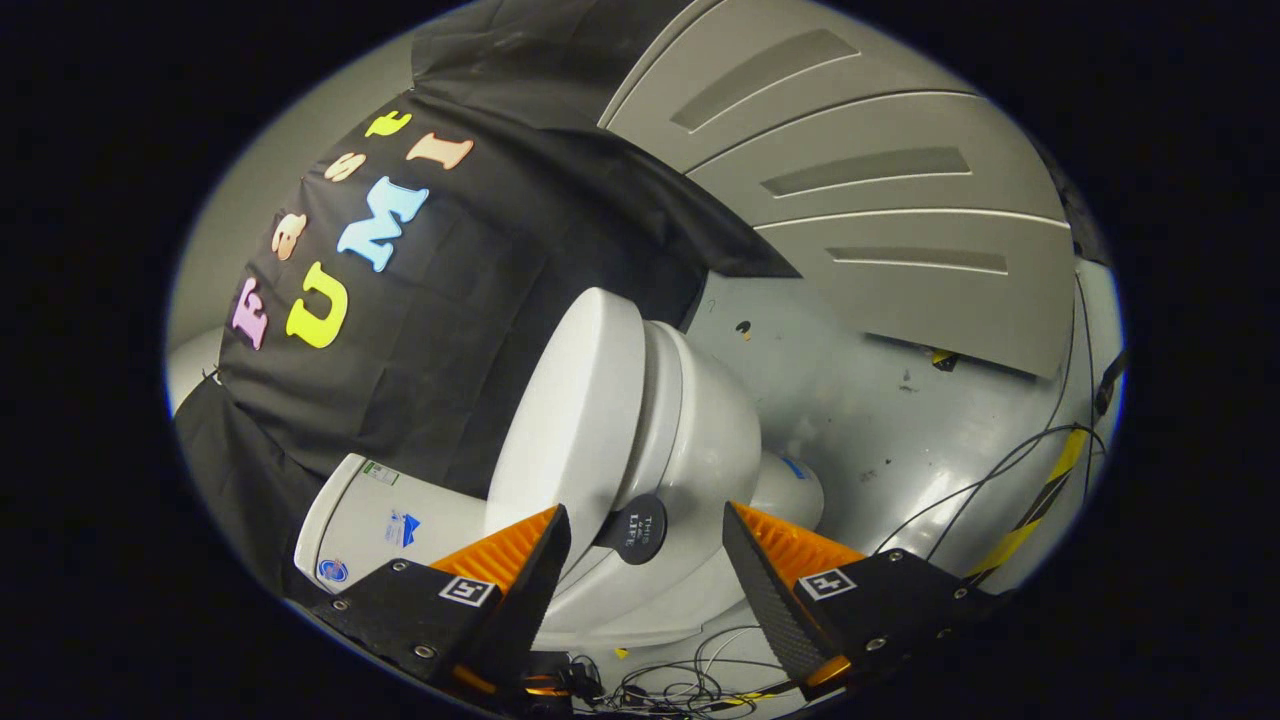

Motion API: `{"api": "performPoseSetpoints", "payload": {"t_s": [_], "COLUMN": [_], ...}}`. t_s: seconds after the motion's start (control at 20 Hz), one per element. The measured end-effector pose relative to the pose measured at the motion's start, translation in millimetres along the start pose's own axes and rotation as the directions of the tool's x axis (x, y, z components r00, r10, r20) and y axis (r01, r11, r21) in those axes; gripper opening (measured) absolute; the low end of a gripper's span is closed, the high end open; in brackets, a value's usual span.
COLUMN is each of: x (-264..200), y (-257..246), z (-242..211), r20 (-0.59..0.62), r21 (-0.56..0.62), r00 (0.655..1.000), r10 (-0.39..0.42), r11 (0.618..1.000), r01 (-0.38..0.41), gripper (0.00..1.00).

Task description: Open the toilet lid.

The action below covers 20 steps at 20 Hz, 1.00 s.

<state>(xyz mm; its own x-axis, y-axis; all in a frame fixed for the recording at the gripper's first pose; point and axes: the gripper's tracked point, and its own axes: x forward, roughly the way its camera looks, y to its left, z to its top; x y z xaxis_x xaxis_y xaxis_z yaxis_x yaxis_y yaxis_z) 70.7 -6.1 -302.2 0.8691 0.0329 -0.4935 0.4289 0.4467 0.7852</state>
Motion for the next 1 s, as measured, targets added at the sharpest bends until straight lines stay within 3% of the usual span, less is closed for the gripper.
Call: {"api": "performPoseSetpoints", "payload": {"t_s": [0.2, 0.4, 0.45, 0.6, 0.75, 1.0], "x": [10.1, 11.6, 12.1, 18.5, 19.1, 17.6], "y": [0.3, 2.9, 4.0, 4.3, 2.0, 3.5], "z": [-7.4, -1.2, 0.9, 0.3, 0.0, 8.2], "r20": [-0.036, -0.015, -0.003, -0.006, -0.021, -0.012], "r21": [0.015, 0.053, 0.068, 0.080, 0.053, 0.121], "r00": [0.999, 0.998, 0.998, 0.998, 0.998, 0.996], "r10": [0.029, 0.059, 0.067, 0.066, 0.065, 0.091], "r11": [0.999, 0.997, 0.995, 0.995, 0.997, 0.989], "r01": [-0.028, -0.058, -0.067, -0.065, -0.064, -0.089], "gripper": [0.84, 0.61, 0.51, 0.42, 0.25, 0.06]}}
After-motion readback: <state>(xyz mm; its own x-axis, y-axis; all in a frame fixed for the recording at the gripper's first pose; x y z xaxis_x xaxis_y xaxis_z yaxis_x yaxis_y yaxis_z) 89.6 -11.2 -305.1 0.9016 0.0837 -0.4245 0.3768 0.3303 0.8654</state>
